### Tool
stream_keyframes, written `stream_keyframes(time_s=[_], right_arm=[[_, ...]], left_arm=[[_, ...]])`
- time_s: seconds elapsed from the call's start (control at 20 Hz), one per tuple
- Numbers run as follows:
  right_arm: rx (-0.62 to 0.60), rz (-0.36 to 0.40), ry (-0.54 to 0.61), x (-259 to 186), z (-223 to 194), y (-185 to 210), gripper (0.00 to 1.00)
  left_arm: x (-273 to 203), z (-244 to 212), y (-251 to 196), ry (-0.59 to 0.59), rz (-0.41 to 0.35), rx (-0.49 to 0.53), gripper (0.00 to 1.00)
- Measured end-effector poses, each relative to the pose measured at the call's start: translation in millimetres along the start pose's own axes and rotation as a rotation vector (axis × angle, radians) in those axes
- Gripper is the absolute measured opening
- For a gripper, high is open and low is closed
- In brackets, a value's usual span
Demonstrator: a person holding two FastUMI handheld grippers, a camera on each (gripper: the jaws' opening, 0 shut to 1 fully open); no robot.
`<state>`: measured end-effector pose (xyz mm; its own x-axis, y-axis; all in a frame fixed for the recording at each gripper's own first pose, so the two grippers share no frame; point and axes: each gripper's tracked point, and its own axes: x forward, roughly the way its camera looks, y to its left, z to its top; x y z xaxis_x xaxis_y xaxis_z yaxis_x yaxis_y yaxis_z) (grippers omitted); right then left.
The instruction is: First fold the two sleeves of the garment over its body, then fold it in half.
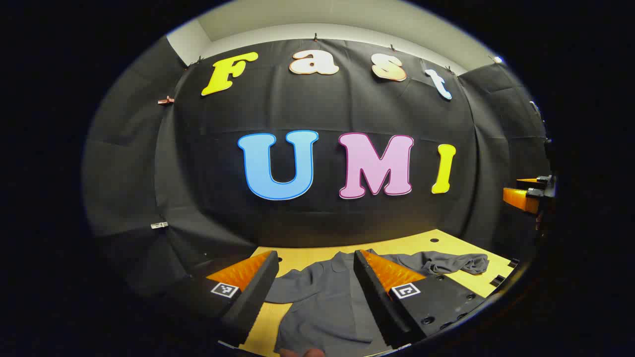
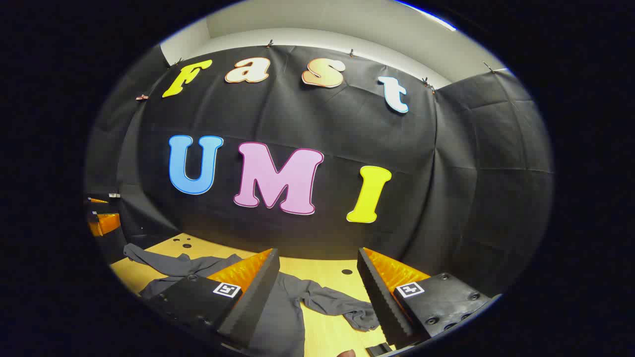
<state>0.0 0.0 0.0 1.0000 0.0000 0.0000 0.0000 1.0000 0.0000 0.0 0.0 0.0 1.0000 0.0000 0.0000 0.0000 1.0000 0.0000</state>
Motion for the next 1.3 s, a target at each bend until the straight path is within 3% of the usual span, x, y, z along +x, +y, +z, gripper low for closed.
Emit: stream_keyframes(time_s=[0.55, 1.3], right_arm=[[-0.022, -0.017, -0.003, -23, 5, -1, 0.97], [-0.004, -0.025, 0.022, -20, -4, -6, 0.98]], left_arm=[[-7, 1, -2, 0.0, -0.03, -0.001, 0.96], [-9, -1, -3, -0.005, -0.027, -0.009, 0.96]])
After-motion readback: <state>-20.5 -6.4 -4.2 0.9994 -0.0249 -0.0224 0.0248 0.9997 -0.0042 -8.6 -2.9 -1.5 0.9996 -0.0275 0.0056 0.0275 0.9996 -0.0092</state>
